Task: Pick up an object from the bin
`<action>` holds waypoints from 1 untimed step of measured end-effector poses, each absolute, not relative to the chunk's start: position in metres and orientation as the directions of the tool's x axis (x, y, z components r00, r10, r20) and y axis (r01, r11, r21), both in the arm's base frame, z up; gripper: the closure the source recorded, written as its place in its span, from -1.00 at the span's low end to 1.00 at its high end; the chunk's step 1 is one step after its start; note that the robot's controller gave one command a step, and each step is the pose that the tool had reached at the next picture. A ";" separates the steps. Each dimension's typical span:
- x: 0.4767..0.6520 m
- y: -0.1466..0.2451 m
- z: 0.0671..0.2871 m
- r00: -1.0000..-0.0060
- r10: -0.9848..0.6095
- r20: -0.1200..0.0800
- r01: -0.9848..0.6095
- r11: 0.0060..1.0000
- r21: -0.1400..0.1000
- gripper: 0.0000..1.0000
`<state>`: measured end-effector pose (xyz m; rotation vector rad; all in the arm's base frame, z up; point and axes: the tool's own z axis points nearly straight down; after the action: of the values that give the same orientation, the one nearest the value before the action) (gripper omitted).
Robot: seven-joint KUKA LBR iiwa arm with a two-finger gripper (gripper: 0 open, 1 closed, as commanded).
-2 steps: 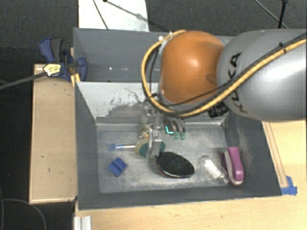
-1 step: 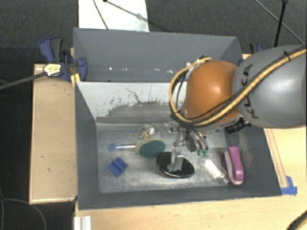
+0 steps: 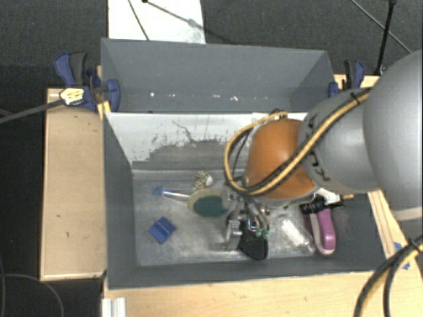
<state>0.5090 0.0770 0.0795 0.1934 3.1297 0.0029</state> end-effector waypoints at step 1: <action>0.562 0.107 0.072 -0.964 0.266 -0.006 0.266 0.964 0.002 -1.00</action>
Offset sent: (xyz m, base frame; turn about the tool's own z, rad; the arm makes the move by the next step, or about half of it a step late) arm 0.0502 0.0304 -0.0095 0.1462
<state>0.5616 0.1073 0.0717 0.4211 3.1073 0.0013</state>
